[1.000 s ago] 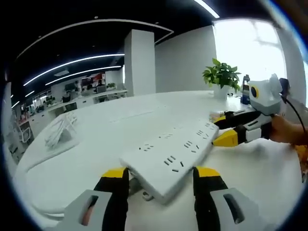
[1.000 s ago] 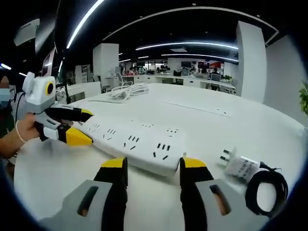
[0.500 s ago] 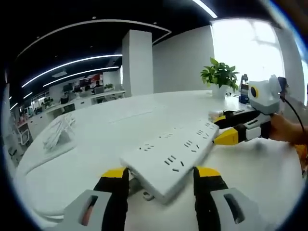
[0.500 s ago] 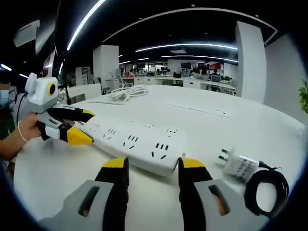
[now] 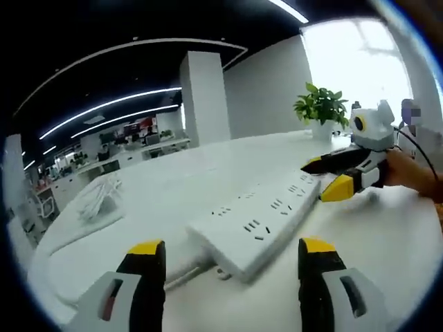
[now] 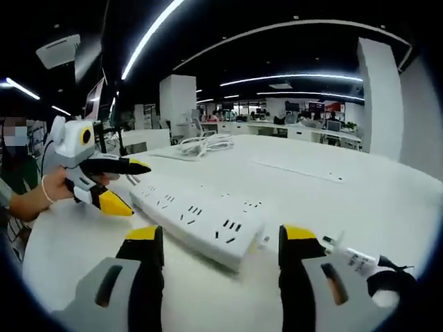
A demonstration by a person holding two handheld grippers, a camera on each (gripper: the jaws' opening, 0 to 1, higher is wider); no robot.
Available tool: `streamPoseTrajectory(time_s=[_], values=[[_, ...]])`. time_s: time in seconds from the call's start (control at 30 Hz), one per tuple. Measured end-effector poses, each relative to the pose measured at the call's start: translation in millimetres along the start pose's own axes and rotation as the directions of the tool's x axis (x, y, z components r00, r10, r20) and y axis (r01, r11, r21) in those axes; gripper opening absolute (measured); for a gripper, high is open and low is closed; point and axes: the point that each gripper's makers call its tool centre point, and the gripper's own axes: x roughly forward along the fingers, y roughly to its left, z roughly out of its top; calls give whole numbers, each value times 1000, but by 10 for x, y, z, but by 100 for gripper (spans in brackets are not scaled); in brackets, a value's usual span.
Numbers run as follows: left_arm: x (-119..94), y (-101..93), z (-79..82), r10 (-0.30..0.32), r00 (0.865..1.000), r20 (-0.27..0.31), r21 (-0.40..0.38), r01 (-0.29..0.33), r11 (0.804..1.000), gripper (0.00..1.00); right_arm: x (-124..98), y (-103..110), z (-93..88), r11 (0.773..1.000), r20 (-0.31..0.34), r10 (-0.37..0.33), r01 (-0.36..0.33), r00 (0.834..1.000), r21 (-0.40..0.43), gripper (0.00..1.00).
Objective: Straighten the power strip on the desk, plug the charger into it
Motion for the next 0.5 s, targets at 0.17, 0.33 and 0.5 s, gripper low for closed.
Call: streamPoseTrajectory(time_s=[0.17,0.33,0.5], values=[[37,-26,-19,-27,1000,14,-25,27,999,75,4,-5,-27,999,12,30,-30,999,-26,66],[52,-53,-4,-38,999,28,-21,39,999,75,30,48,-12,997,34,72,-71,997,-28,66],[89,-50,-63,-44,999,8,-18,44,999,71,68,81,-185,996,-36,81,-82,996,-42,67]])
